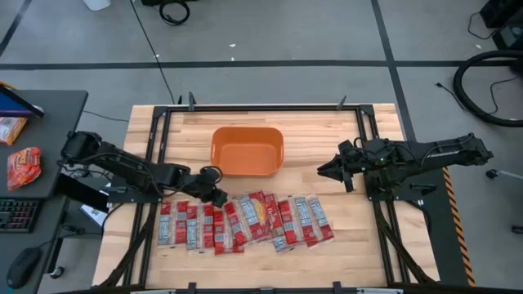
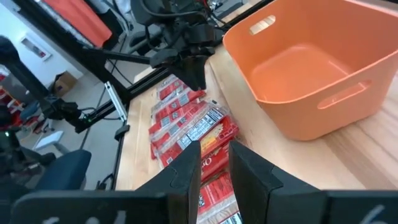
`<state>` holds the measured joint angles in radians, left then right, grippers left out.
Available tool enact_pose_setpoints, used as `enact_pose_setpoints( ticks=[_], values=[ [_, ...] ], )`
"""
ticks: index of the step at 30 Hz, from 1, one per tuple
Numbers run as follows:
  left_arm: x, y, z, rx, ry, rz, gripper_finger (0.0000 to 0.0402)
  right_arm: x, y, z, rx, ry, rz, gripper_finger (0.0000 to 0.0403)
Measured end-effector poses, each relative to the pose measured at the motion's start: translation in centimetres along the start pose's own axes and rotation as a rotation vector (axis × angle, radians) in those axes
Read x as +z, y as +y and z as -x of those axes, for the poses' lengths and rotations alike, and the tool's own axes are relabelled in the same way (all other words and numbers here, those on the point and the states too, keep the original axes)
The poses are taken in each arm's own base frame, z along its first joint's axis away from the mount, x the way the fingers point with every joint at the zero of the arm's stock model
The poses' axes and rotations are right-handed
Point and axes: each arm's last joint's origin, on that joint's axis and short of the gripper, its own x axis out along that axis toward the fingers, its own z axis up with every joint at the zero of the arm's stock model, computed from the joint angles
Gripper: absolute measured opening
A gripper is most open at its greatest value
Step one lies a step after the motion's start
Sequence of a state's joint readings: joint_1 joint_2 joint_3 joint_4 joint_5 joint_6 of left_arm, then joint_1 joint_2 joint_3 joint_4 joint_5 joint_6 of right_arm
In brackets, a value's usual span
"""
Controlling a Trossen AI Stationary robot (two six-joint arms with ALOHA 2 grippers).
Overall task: Sort popcorn bags into baskets
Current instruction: Put the red popcorn bag into the orange bin
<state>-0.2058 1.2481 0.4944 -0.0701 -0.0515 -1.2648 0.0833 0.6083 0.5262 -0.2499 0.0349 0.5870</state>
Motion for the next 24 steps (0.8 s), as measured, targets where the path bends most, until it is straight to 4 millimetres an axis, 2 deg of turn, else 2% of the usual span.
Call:
enact_pose_setpoints(
  ticks=[5, 8, 17, 24],
  values=[
    [0.6, 0.5, -0.1, 0.016, -0.047, -0.067, 0.0211, 0.1, -0.4, 0.0, -0.026, -0.001, -0.028, 0.0088],
    [0.8, 0.7, -0.5, 0.039, -0.064, -0.114, 0.0233, 0.2, -0.5, 0.0, -0.034, -0.005, -0.035, 0.0088],
    [0.7, 0.8, -3.2, 0.021, -0.075, -0.12, 0.0224, 0.2, -0.7, 0.0, -0.027, 0.009, -0.05, 0.0088],
    [0.1, 0.9, -5.3, -0.037, 0.015, -0.11, 0.0217, 0.2, -0.7, 0.0, -0.007, 0.023, -0.058, 0.0088]
  ],
)
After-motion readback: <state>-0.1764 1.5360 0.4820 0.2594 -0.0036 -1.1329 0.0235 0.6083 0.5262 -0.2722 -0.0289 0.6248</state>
